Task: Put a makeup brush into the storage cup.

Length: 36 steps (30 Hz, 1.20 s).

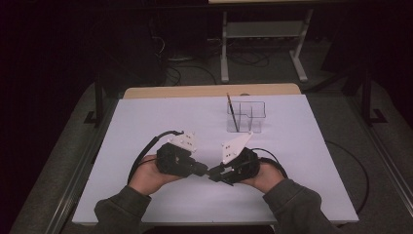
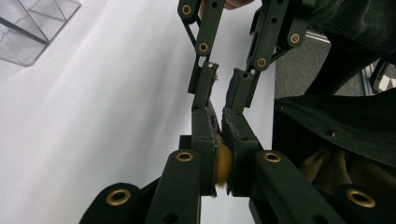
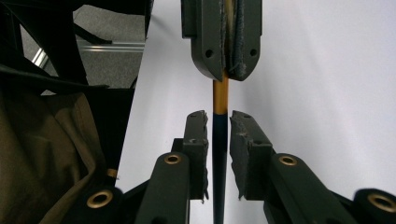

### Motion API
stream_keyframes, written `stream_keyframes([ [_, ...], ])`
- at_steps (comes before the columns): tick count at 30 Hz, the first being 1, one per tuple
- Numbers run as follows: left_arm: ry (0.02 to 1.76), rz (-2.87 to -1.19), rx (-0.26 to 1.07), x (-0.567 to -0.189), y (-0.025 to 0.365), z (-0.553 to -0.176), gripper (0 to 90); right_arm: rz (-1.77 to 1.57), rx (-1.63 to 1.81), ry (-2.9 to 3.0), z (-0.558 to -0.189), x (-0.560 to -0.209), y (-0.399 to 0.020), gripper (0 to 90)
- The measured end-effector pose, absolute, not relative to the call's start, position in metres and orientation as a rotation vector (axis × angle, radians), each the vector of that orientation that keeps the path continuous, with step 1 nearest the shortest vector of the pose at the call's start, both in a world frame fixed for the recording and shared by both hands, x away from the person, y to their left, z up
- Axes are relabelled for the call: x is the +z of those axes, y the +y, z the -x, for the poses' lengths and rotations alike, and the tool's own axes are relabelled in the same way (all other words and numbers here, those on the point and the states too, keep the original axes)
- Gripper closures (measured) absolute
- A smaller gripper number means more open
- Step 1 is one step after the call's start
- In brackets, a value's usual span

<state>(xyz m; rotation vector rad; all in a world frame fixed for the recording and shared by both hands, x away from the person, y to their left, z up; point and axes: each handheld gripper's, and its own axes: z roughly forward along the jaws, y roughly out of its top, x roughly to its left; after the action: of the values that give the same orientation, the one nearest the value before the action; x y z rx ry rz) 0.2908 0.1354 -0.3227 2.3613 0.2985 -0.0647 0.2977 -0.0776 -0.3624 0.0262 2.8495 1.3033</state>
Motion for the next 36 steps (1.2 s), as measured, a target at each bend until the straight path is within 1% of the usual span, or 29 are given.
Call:
stream_keyframes([
  [2, 0.293, -2.367, -0.062, -0.321, 0.135, -0.291, 84.0, -0.029, 1.297, 2.857, -0.298, -0.362, -0.076, 75.6],
  [5, 0.279, -2.366, -0.049, -0.319, 0.135, -0.292, 84.0, -0.031, 1.282, 2.863, -0.299, -0.361, -0.074, 78.6],
  [10, 0.291, -2.359, -0.076, -0.320, 0.134, -0.293, 83.1, -0.020, 1.291, 2.880, -0.301, -0.361, -0.075, 82.3],
  [11, 0.295, -2.358, -0.072, -0.320, 0.134, -0.293, 82.1, -0.022, 1.292, 2.891, -0.301, -0.361, -0.075, 82.5],
  [13, 0.304, -2.350, -0.068, -0.320, 0.135, -0.294, 73.1, -0.022, 1.285, 2.896, -0.302, -0.361, -0.075, 82.6],
  [16, 0.331, -2.335, -0.050, -0.317, 0.139, -0.292, 66.1, -0.021, 1.271, 2.899, -0.304, -0.362, -0.078, 82.6],
  [22, 0.377, -2.315, -0.009, -0.316, 0.156, -0.293, 57.1, -0.078, 1.270, 2.901, -0.308, -0.362, -0.089, 82.7],
  [30, 0.432, -2.299, 0.020, -0.325, 0.175, -0.291, 51.6, -0.205, 1.318, 2.855, -0.317, -0.358, -0.114, 82.7],
  [36, 0.478, -2.279, 0.034, -0.335, 0.187, -0.290, 49.2, -0.299, 1.369, 2.812, -0.322, -0.352, -0.133, 82.7],
])
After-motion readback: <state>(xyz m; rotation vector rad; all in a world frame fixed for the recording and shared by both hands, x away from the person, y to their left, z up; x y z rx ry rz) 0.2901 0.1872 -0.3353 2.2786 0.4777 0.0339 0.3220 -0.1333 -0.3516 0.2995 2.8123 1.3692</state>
